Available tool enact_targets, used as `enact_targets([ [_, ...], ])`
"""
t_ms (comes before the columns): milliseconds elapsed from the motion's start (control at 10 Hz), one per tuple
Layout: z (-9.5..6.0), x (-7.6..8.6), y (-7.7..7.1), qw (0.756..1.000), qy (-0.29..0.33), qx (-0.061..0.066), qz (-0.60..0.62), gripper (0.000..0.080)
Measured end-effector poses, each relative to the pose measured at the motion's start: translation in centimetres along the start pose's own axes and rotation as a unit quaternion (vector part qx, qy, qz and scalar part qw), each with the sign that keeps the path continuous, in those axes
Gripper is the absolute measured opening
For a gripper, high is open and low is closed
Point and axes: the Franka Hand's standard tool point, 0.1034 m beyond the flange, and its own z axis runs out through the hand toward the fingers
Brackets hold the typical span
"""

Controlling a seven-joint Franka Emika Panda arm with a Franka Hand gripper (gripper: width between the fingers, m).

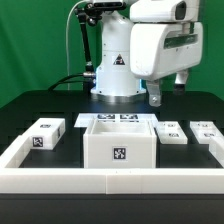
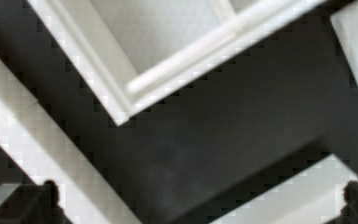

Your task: Assemble cabinet

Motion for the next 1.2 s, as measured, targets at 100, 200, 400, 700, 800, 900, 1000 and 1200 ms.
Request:
enact_targets([
  [100,0.5,-1.5,-0.3,0.996,-0.003,-0.011,-0.094,0.0797],
  [200,0.8,-2.3,-0.3,0.993,-0.021,0.01,-0.114,0.0797],
  [400,0.9,-3.2,0.1,0.993,-0.03,0.021,-0.109,0.0797],
  [700,1.2,-5.1,0.6,0.972,-0.025,0.01,-0.234,0.0797],
  [800,1.4,-5.6,0.5,0.964,-0.028,0.014,-0.265,0.0797],
  [900,1.9,-6.0,-0.3,0.977,-0.028,0.026,-0.211,0.0797],
  [1000,1.9,-6.0,-0.3,0.975,-0.029,0.025,-0.217,0.0797],
  [1200,2.0,-6.0,-0.3,0.976,-0.029,0.026,-0.216,0.0797],
])
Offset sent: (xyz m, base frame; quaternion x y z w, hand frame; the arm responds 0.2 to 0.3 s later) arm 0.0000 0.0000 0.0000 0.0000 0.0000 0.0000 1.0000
